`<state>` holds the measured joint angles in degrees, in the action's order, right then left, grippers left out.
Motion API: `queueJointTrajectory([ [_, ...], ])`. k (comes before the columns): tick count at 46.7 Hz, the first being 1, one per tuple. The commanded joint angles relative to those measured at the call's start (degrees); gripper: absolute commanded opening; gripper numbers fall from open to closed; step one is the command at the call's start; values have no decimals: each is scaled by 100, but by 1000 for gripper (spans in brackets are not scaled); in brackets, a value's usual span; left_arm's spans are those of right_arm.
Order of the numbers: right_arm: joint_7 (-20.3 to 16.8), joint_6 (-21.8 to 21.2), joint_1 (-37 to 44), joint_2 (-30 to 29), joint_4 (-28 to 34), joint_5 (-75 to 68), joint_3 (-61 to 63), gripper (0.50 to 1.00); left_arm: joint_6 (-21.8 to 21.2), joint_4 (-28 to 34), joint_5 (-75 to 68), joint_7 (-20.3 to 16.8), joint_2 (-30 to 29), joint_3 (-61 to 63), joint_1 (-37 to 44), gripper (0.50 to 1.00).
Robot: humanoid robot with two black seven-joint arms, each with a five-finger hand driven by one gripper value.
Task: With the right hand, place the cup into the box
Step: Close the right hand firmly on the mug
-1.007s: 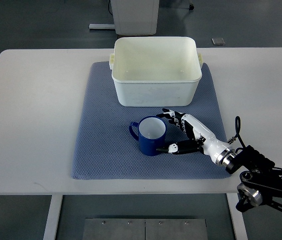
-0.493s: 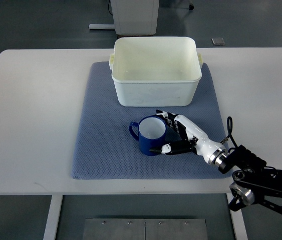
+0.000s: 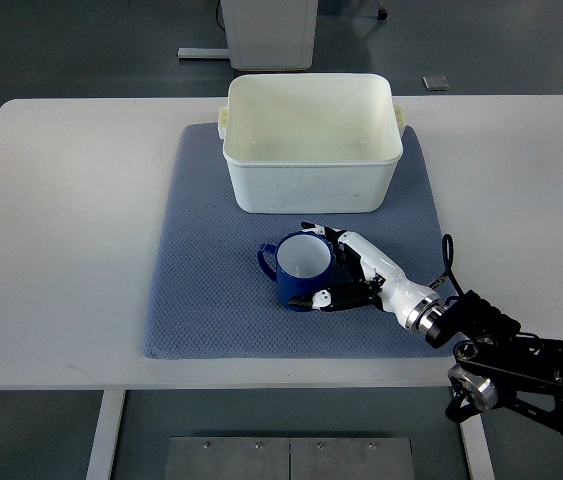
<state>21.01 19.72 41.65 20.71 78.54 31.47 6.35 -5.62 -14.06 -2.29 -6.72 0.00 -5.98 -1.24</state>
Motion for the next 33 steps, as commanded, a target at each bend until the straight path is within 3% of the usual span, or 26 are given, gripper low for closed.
queueJointTrajectory([
  [1, -1, -3, 10, -41, -23, 0, -2, 1000, 0, 0, -8, -5, 0, 0, 1, 1000],
  [19, -10, 163, 63, -190, -67, 0, -116, 987, 0, 0, 0, 4, 0, 0, 1, 1000],
  [33, -1, 374, 405, -226, -76, 0, -653, 807, 0, 0, 0, 4, 0, 0, 1, 1000],
])
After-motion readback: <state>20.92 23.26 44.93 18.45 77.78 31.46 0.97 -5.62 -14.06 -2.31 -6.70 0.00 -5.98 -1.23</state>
